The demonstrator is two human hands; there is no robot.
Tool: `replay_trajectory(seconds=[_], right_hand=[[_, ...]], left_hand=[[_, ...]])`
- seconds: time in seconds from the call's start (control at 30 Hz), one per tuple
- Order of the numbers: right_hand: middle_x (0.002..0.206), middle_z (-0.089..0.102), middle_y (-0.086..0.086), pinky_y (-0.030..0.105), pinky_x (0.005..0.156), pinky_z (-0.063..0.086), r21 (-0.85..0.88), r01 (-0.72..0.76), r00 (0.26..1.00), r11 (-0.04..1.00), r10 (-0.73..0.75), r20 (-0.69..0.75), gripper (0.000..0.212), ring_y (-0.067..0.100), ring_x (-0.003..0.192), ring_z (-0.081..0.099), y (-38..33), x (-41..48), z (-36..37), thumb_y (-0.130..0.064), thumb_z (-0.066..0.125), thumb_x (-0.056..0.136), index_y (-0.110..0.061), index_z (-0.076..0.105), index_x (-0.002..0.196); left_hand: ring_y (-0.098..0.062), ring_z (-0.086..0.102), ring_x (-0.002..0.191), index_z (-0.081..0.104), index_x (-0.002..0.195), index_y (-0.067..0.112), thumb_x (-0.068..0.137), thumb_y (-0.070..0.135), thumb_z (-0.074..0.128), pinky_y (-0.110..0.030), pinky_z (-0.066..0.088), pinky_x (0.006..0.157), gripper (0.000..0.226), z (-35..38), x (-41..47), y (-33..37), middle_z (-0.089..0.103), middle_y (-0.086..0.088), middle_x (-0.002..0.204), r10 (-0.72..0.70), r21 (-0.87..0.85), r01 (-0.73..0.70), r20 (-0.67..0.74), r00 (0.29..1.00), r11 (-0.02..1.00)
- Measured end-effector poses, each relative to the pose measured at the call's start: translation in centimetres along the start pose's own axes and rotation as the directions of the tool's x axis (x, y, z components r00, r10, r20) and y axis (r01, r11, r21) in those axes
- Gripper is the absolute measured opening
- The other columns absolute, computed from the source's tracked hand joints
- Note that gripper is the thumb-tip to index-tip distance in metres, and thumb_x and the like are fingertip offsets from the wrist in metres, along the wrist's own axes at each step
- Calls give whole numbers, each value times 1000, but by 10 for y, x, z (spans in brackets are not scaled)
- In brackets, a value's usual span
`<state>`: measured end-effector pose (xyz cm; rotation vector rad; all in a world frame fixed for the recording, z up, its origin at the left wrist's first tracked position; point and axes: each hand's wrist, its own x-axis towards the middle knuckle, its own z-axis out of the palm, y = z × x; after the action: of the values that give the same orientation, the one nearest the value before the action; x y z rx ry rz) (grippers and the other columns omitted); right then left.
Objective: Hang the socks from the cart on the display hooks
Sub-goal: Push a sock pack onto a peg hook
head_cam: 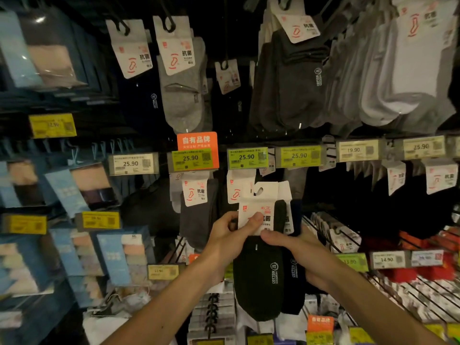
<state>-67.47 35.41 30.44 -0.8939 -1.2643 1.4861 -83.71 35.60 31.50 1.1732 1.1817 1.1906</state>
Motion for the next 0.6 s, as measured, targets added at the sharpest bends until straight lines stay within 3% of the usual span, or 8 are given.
replay_trajectory(seconds=[0.2, 0.33, 0.47, 0.6], right_hand=[[104, 77, 1, 28, 73, 58, 20, -2, 999, 1000, 3, -39, 49, 16, 95, 74, 4, -2, -6, -26, 75, 70, -24, 65, 119], [105, 77, 3, 33, 80, 55, 50, -4, 991, 999, 11, -133, 38, 18, 95, 74, 2, -1, -21, -29, 69, 84, -20, 67, 121], [101, 77, 8, 36, 77, 55, 108, -31, 977, 994, 53, -208, 24, 24, 88, 75, -6, -2, -39, -24, 64, 92, -15, 71, 113], [113, 74, 14, 51, 100, 50, 128, -42, 979, 991, 66, -192, 45, 36, 105, 70, -6, -2, -50, -30, 70, 80, -15, 69, 121]], left_hand=[[-20, 72, 100, 65, 116, 16, 66, 42, 79, -45, 56, 94, 58, 2, -5, -6, 76, -4, 104, 3, -91, -7, -40, 999, 996], [-22, 74, 94, 61, 116, 16, 78, 19, 78, -38, 60, 76, 42, -14, 2, 4, 76, -7, 104, 7, -161, -14, -44, 999, 987], [-16, 70, 98, 55, 112, 26, 85, 3, 73, -35, 57, 82, 40, -28, 17, 9, 72, -2, 112, 124, 29, -121, -176, 977, 992], [-9, 70, 85, 42, 128, 28, 92, 12, 67, -20, 55, 60, 46, -28, 30, 13, 67, 2, 109, 266, 232, -215, -215, 940, 949]])
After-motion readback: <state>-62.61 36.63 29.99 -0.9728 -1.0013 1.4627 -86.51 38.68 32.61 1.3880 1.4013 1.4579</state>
